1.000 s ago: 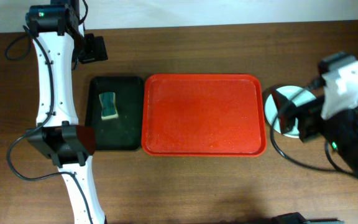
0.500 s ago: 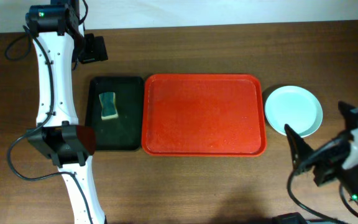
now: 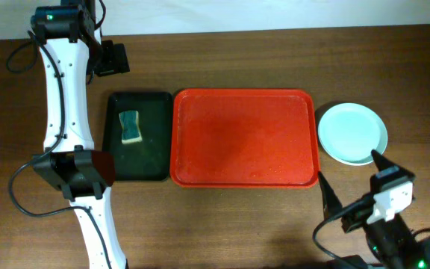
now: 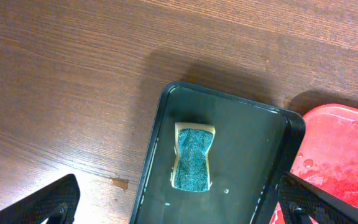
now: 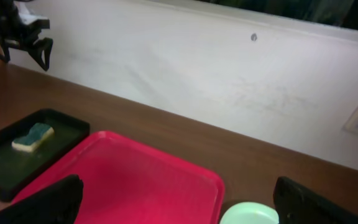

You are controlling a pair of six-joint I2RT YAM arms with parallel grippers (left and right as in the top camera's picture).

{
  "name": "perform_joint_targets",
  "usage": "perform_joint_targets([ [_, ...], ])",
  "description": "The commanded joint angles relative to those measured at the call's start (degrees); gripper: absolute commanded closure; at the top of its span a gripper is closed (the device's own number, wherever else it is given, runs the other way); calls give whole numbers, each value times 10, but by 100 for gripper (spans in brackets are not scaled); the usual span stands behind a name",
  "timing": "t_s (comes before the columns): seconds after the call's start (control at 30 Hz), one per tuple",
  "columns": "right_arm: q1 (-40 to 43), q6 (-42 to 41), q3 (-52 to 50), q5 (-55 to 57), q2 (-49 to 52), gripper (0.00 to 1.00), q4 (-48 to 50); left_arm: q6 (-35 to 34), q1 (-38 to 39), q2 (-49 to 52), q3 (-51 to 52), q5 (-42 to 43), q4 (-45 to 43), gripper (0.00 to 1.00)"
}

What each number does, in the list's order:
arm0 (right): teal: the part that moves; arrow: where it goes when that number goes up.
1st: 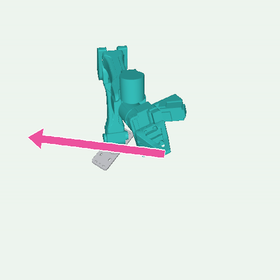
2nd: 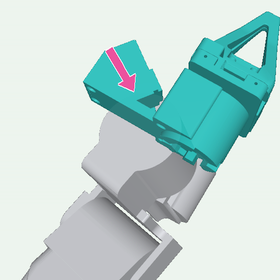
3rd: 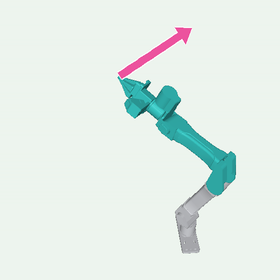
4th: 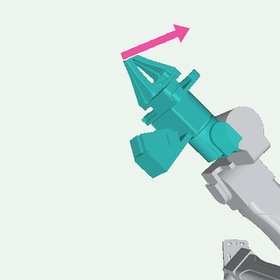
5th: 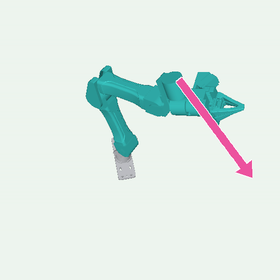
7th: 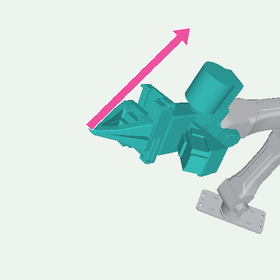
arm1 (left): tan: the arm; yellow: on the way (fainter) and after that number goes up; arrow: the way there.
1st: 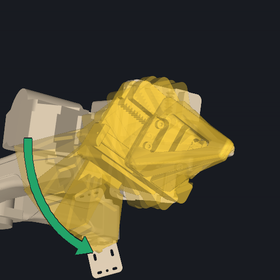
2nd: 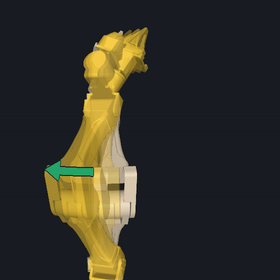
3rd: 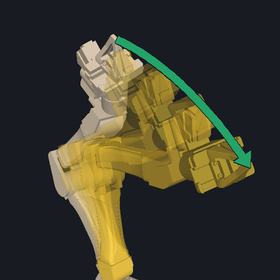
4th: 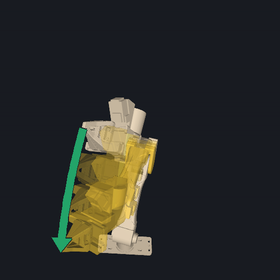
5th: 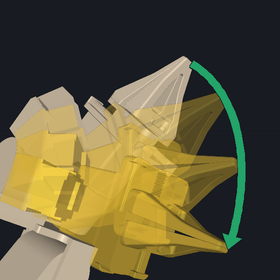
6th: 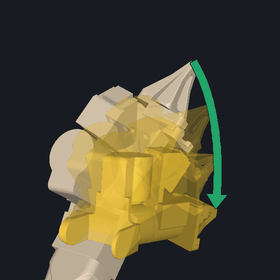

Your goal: Clean dirty plates on tray and stack at the side

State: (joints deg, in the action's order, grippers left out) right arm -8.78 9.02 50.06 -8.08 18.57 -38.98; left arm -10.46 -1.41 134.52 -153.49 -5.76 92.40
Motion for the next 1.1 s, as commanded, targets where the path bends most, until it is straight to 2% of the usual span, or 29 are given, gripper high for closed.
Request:
perform_joint_targets([
  [0.0,2,-5,-69,-3,-72,2,34,-2,2,-2,-4,4,1,1],
  [0.1,2,-5,-124,-9,-119,2,66,-2,2,-2,-4,4,1,1],
  [0.2,2,-5,-191,-10,-154,2,141,-2,2,-2,-4,4,1,1],
  [0.43,2,-5,-356,-12,-184,2,423,-2,2,-2,-4,4,1,1],
  [0.53,5,-5,-395,-12,-184,2,485,-2,2,-2,-4,4,1,1],
  [0.87,40,-5,-443,-13,-184,2,504,-2,2,-2,-4,4,1,1],
  [1.07,40,-41,-497,-14,-184,2,507,-2,2,-2,-4,4,1,0],
])
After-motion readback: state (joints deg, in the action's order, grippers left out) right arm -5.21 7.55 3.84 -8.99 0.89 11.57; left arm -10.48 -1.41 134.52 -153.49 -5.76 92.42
